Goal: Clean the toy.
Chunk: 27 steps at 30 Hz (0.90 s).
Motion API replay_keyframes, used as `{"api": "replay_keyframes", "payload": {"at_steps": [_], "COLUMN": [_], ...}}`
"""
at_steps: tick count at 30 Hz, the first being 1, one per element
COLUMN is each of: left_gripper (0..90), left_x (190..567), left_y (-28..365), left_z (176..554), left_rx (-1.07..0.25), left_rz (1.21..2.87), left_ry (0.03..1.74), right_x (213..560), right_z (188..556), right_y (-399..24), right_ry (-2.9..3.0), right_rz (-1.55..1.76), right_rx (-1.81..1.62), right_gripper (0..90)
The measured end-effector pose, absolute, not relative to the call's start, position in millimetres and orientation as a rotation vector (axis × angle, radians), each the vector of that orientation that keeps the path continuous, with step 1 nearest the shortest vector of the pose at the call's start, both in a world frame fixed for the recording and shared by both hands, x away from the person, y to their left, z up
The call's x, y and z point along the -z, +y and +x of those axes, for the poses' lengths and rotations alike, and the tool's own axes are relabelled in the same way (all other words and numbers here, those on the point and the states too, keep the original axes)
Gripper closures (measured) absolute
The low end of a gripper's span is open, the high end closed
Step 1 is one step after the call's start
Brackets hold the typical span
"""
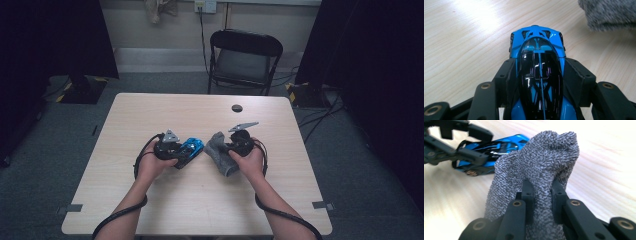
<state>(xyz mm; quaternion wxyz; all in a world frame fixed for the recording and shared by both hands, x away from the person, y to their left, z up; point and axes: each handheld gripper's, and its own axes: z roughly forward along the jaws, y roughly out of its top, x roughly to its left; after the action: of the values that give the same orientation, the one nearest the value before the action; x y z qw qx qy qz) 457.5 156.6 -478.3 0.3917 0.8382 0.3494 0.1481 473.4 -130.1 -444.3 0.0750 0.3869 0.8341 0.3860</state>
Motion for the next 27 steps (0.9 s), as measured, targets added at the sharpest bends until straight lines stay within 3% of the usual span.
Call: {"api": "replay_keyframes", "payload": {"at_steps": [13, 27], "left_gripper": [44.8, 44.8], "left_x": [479.3, 479.5], "left_y": [158.3, 158.8], "left_z": [456.4, 455.9], "left_rx": [-0.375, -0.375], "left_rz": [2.118, 2.116], "left_ry": [0.883, 0.883], "right_x": [474.1, 476.6], "right_z": [494.0, 486.3], "right_y": [-113.2, -89.5], "right_ry": [2.479, 2.547], "right_rz": [1.245, 1.163], "right_rx": [-1.035, -1.036], "right_gripper": [77.7, 77.8]}}
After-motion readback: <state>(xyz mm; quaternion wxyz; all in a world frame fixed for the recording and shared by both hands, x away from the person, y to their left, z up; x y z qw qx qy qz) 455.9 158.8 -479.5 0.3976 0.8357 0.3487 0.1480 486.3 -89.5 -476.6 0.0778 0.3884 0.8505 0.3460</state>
